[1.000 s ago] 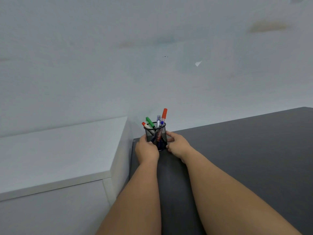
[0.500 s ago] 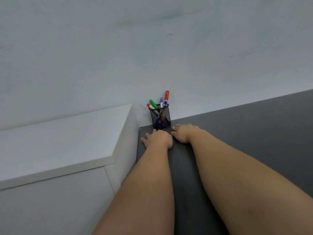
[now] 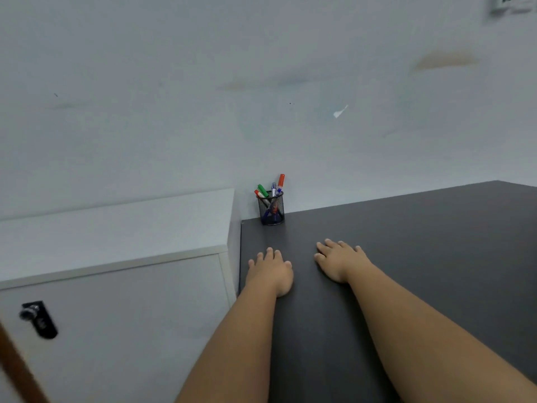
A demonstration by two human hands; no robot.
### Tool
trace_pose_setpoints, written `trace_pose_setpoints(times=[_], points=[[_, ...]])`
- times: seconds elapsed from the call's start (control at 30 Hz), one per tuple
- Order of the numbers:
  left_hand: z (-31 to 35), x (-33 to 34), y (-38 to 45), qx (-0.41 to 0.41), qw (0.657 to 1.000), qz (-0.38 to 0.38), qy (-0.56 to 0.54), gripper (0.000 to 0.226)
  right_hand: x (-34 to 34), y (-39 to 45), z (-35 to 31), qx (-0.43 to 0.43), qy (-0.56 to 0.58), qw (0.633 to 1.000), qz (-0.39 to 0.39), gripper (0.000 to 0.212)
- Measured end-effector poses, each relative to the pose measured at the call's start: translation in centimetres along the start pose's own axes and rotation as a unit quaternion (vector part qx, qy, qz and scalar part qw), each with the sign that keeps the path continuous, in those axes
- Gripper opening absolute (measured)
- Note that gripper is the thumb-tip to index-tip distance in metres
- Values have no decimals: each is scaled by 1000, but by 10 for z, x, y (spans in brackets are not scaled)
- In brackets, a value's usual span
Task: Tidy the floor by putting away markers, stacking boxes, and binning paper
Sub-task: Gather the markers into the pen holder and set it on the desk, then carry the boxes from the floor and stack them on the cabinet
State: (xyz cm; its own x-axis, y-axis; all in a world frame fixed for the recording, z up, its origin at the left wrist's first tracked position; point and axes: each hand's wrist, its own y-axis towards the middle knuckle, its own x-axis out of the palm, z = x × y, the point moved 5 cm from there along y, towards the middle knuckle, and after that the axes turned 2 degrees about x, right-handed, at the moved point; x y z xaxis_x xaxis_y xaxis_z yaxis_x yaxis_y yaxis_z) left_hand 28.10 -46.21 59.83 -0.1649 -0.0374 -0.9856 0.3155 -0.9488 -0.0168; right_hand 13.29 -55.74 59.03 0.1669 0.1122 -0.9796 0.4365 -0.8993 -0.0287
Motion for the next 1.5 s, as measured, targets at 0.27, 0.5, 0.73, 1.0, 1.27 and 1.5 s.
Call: trace_pose_setpoints(times=[0.27,0.5,0.73,1.0,1.27,1.5], points=[[20,10,-116,1,1000,-5,-17,65,-4,-130,21,8,-1,1000,-11,62],[47,15,-221,9,1000,15,-5,69,-6,-237,30,4,-2,1000,4,60],[78,56,-314,67,989,127,-40,72,23,-342,62,-7,81,990,114,63],[63,206,-379,-26,988,-51,-146,71,176,-433,146,183,165,969,-35,62],[75,240,-358,-72,956,-72,-276,73,205,-453,159,225,217,948,60,63],[69,255,-321,-145,897,-51,-415,91,235,-463,150,215,201,955,42,59]])
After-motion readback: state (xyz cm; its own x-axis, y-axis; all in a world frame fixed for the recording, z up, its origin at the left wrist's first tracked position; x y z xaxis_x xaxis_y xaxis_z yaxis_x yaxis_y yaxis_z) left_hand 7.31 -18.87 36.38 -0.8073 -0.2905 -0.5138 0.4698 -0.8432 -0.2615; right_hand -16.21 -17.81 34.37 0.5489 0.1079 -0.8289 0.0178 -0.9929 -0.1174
